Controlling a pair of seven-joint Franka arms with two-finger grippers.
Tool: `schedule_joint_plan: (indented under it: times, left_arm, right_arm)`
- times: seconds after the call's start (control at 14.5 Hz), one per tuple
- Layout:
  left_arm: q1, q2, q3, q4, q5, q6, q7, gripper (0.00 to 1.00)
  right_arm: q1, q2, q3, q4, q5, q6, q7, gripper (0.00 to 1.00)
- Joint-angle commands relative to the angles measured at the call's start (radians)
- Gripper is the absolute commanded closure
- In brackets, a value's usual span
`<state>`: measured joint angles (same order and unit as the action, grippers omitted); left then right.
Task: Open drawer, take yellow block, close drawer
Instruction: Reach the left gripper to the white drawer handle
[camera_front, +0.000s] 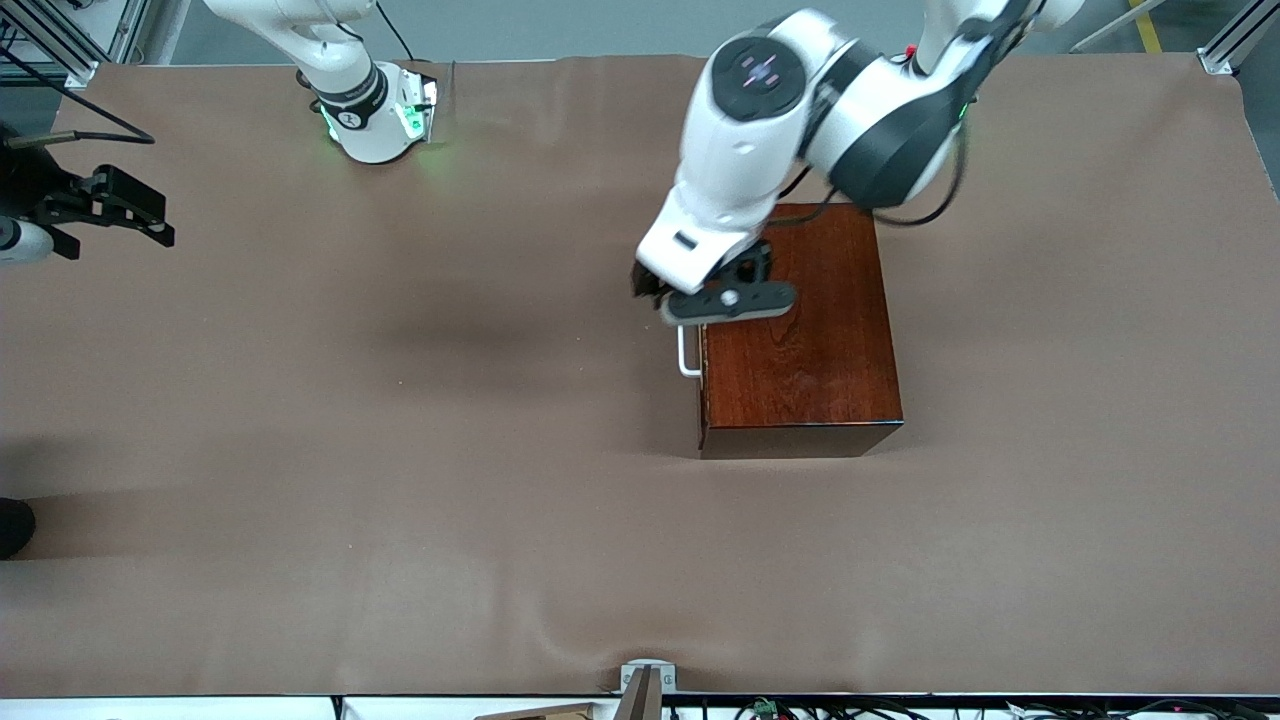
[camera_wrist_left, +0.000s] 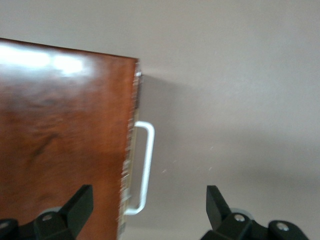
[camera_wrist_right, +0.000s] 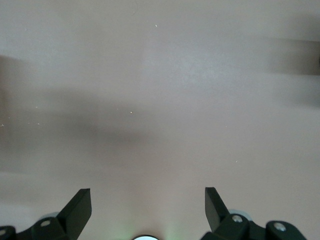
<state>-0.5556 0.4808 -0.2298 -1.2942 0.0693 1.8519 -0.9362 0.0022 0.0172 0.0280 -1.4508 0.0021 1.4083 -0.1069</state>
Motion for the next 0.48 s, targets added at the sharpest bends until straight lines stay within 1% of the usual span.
schedule_joint_plan:
  times: [0.0, 0.21, 0.28, 0.35, 0.41]
  left_arm:
    - [-0.143, 0.111, 0.116, 0.073, 0.036, 0.038, -0.074, 0.00]
    - [-0.361, 0.203, 0.343, 0.085, 0.035, 0.044, -0.096, 0.00]
    - [-0.412, 0.223, 0.393, 0.085, 0.033, 0.047, -0.096, 0.00]
    - [-0.438, 0.234, 0.415, 0.082, 0.036, 0.050, -0.096, 0.00]
    - [-0.446, 0.248, 0.420, 0.081, 0.038, 0.041, -0.096, 0.00]
  right_arm:
    - [0.007, -0.014, -0.002, -0.007, -0.016, 0.003, 0.001, 0.00]
    - [0.007, -0.014, -0.002, -0.007, -0.016, 0.003, 0.001, 0.00]
    - [0.007, -0.014, -0.002, -0.007, -0.016, 0.003, 0.001, 0.00]
    - [0.007, -0.014, -0.002, -0.007, -0.016, 0.003, 0.001, 0.00]
    - [0.007, -0.014, -0.002, -0.007, -0.016, 0.003, 0.001, 0.00]
